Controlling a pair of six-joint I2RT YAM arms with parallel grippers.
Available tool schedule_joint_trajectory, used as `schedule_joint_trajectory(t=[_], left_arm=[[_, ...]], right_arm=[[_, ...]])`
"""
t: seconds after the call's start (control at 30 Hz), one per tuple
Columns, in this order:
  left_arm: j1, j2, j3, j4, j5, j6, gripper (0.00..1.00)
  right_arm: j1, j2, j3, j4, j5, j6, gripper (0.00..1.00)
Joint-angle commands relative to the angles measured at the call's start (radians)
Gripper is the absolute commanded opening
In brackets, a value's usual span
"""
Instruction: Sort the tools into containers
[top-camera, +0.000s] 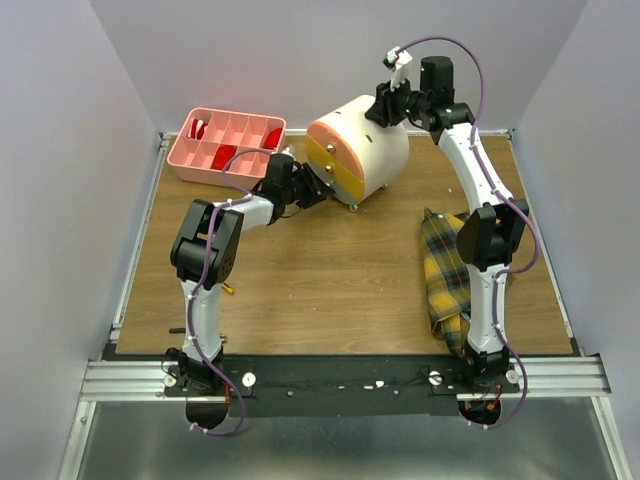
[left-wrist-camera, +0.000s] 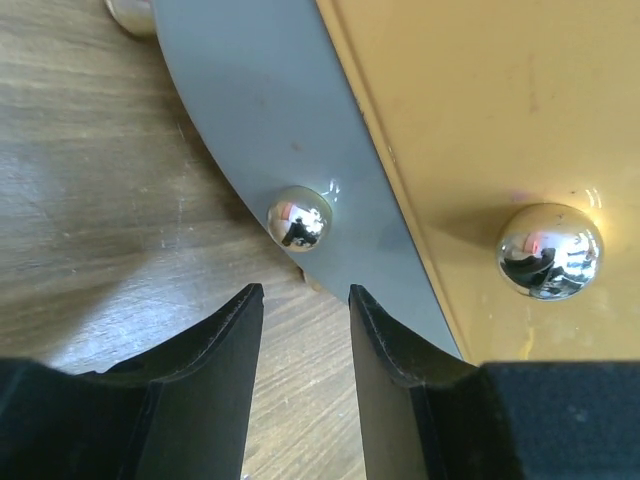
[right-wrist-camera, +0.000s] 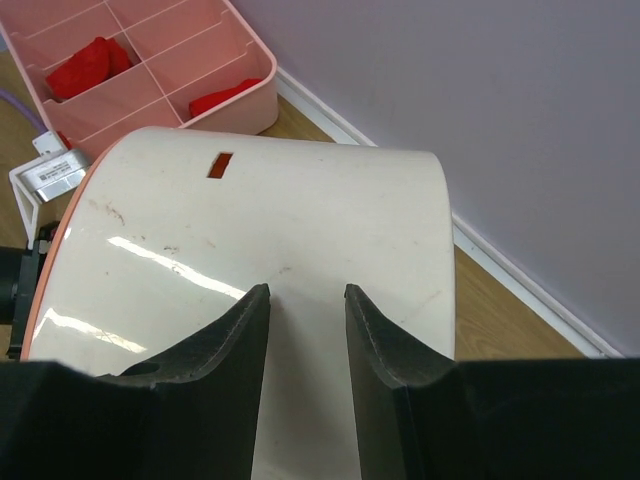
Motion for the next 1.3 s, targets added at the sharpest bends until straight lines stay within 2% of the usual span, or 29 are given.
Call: schedule_joint_trajectory(t=[0.0,0.37,0.7,0.9,1.03,1.27], left_arm=[[0.012,0.010,0.037,-0.014,-0.038,0.057,0.48],[0.031,0.089,0.109,0.039,-0.009,0.119,0.45],[0.035,0.128,0.097,0.134,0.081,0.088,0.41],[0.043,0.145,0.068,0.218,0.184,0.044,0.33],[0.071,0.111,0.007,0.287,0.253,0.014,0.20],[0.173,-0.004,-0.108,0.287,0.341,0.039,0.15]], right_arm=[[0.000,0.019,-0.042,-0.091,-0.018,-0.020,0.44],[0.002,0.015,-0.068,-0.101,-0.001,-0.022,0.44],[0.002,0.007,-0.079,-0.101,0.019,-0.025,0.43],[0.003,0.012,-0.082,-0.099,0.031,-0.026,0.43],[0.008,0.012,-0.091,-0.101,0.039,-0.032,0.43],[0.008,0.022,-0.086,-0.104,0.062,-0.045,0.43]])
